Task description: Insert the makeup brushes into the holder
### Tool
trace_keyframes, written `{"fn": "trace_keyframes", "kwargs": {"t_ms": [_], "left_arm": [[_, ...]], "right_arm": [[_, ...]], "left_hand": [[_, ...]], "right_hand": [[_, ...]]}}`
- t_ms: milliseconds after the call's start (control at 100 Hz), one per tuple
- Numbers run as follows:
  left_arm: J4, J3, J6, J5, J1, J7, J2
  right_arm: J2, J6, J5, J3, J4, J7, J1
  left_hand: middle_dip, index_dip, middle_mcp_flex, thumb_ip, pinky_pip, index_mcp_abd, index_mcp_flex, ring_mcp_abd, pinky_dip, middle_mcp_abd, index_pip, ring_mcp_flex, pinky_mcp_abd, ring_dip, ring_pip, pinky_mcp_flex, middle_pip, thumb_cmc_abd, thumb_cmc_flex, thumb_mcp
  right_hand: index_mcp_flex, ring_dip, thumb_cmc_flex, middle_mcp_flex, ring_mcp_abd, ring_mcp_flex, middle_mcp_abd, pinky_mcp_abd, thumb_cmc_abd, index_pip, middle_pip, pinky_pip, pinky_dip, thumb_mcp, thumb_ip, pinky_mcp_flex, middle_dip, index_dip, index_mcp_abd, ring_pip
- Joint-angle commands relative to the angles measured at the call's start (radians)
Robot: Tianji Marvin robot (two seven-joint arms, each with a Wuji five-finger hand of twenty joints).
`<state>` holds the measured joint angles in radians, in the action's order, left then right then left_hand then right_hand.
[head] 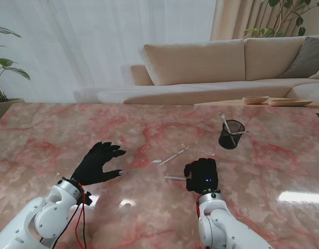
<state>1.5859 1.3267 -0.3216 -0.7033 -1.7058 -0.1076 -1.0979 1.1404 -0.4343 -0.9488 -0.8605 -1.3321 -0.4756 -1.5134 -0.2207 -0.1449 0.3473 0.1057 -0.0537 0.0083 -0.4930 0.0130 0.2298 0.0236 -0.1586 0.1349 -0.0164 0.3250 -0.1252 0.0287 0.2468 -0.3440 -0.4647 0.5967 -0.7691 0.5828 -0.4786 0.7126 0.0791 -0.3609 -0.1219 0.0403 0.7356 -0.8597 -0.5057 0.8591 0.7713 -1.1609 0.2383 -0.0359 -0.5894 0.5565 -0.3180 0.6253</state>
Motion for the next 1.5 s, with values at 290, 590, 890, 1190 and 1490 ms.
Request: {"fn": "trace_keyframes", "kwargs": {"t_ms": [290, 590, 890, 1190, 1490], "left_arm": [[0.003, 0.005, -0.007, 0.002, -0.010, -0.010, -0.002], [0.012, 0.018, -0.014, -0.001, -0.018, -0.015, -0.002], [0.010, 0.016, -0.019, 0.000, -0.017, -0.015, -0.003], [0.007, 0.019, -0.021, 0.000, -0.021, -0.019, -0.003], [0.002, 0.020, -0.026, 0.002, -0.019, -0.019, -0.003]], "right_arm": [[-0.006, -0.024, 0.020, 0.027, 0.085, 0.063, -0.038], [-0.008, 0.040, 0.004, -0.022, 0.049, 0.025, -0.056], [-0.014, 0.075, -0.027, -0.108, -0.050, 0.030, -0.099], [-0.015, 0.090, -0.029, -0.102, -0.047, 0.031, -0.099], [-0.012, 0.088, -0.009, -0.087, -0.034, 0.033, -0.094]], "left_hand": [[0.011, 0.003, 0.002, -0.031, 0.039, -0.019, -0.005, 0.026, -0.021, 0.003, 0.005, -0.021, -0.006, 0.003, 0.029, -0.002, -0.027, 0.036, 0.007, -0.025], [0.012, 0.004, 0.001, -0.032, 0.039, -0.020, -0.004, 0.026, -0.022, 0.002, 0.006, -0.021, -0.006, 0.002, 0.030, -0.002, -0.028, 0.038, 0.006, -0.031], [0.012, 0.004, 0.002, -0.033, 0.040, -0.019, -0.004, 0.025, -0.024, 0.000, 0.006, -0.021, -0.006, 0.002, 0.030, -0.002, -0.028, 0.036, 0.004, -0.029], [0.013, 0.003, 0.002, -0.033, 0.041, -0.023, -0.006, 0.026, -0.026, 0.001, 0.005, -0.020, -0.004, 0.002, 0.030, -0.002, -0.029, 0.039, 0.004, -0.028], [0.012, 0.003, 0.002, -0.032, 0.042, -0.024, -0.005, 0.025, -0.028, 0.002, 0.005, -0.022, -0.004, 0.002, 0.030, -0.002, -0.028, 0.040, 0.004, -0.028]], "right_hand": [[-0.141, 0.028, -0.004, -0.065, 0.046, 0.022, -0.025, 0.039, 0.008, 0.012, -0.104, 0.029, 0.016, -0.123, 0.029, 0.027, -0.101, 0.431, -0.029, 0.050], [-0.101, 0.003, -0.014, -0.061, 0.041, 0.017, 0.020, 0.040, -0.063, 0.053, -0.046, 0.014, 0.009, -0.083, 0.036, 0.023, -0.047, 0.550, -0.032, 0.023], [-0.103, -0.087, -0.006, 0.060, 0.005, -0.068, 0.066, 0.023, -0.056, 0.058, 0.054, -0.036, -0.030, -0.089, 0.030, 0.004, 0.092, 0.558, -0.034, -0.108], [-0.109, -0.072, -0.029, 0.070, 0.013, -0.075, 0.005, 0.018, -0.033, 0.054, 0.016, -0.052, -0.036, -0.060, 0.021, 0.004, 0.050, 0.496, -0.026, -0.112], [-0.085, -0.056, -0.001, 0.017, 0.023, -0.045, 0.012, 0.028, -0.059, 0.027, -0.015, -0.049, -0.023, -0.084, 0.022, 0.006, 0.013, 0.520, -0.046, -0.086]]}}
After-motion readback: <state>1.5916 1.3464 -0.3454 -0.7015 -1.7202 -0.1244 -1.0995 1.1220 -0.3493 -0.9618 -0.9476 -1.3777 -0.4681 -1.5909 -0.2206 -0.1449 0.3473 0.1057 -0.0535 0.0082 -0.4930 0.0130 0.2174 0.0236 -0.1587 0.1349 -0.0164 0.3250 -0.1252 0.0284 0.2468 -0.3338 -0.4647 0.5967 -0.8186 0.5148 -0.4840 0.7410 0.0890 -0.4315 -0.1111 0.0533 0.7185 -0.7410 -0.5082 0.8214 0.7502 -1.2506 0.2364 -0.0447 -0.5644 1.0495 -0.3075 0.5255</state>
